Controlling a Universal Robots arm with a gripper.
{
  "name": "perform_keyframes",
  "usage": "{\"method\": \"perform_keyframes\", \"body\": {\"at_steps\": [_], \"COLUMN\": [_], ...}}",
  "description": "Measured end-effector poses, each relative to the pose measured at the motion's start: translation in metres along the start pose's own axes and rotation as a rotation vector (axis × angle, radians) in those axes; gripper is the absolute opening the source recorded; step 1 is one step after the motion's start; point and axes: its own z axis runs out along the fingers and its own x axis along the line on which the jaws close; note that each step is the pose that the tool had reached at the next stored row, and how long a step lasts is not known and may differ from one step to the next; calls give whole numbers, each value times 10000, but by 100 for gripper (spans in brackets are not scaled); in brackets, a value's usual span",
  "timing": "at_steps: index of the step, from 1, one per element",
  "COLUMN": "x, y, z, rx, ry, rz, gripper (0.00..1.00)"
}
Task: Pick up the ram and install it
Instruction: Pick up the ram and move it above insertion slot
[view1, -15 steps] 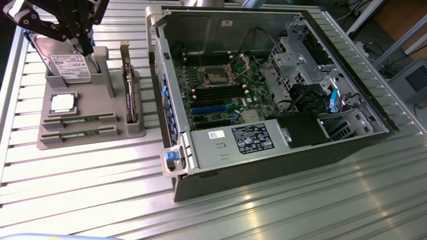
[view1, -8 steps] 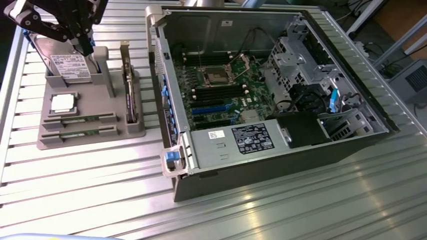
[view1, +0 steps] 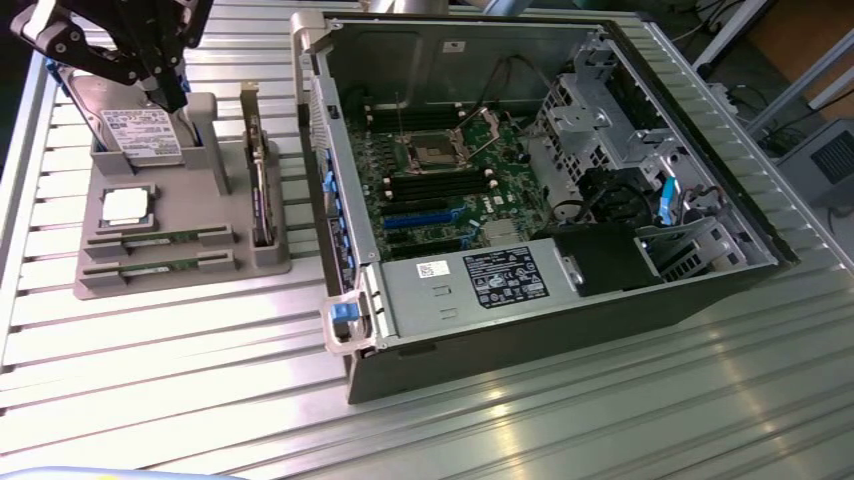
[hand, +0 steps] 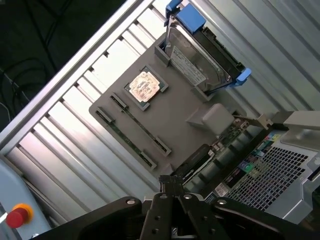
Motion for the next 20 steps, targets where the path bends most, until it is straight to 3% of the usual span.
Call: {"method": "perform_keyframes", "body": {"at_steps": [20], "x": [0], "y": [0], "z": [0], "rx": [-6], "ry": [43], "rz": [-2101], "gripper": [10]}}
